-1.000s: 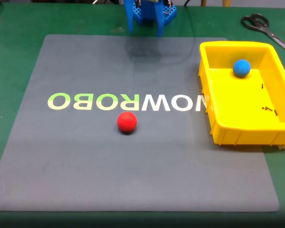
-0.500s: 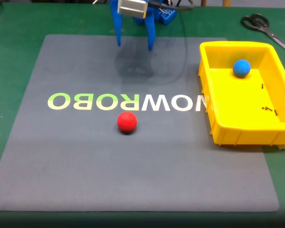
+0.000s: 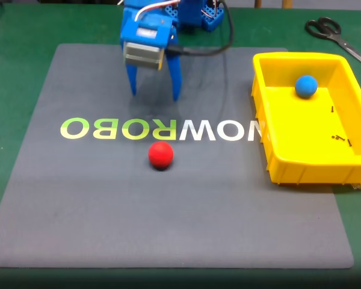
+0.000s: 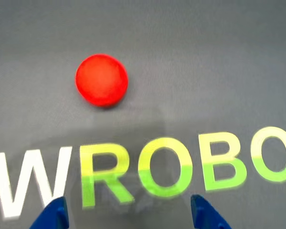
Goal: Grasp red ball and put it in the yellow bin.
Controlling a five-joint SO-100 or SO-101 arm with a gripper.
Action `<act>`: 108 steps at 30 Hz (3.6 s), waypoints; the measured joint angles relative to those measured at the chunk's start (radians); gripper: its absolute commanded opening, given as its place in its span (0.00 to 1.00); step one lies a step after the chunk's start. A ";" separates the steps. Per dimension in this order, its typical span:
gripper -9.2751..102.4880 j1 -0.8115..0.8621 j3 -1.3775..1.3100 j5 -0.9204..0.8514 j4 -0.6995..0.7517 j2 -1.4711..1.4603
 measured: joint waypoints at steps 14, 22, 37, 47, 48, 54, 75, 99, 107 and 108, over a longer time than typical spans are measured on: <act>0.35 -0.054 -0.307 0.020 -0.026 -0.360; 0.35 -0.072 -0.434 0.037 -0.028 -0.466; 0.34 -0.087 -0.545 0.037 -0.083 -0.621; 0.10 -0.120 -0.554 0.038 -0.112 -0.643; 0.08 -0.118 -0.554 0.038 -0.112 -0.643; 0.08 -0.117 -0.554 0.038 -0.112 -0.643; 0.09 -0.256 -0.400 0.140 -0.034 -0.218; 0.09 -0.762 -0.233 0.318 -0.043 0.023; 0.19 -0.765 -0.233 0.330 -0.043 0.023; 0.22 -0.765 -0.233 0.333 -0.043 0.023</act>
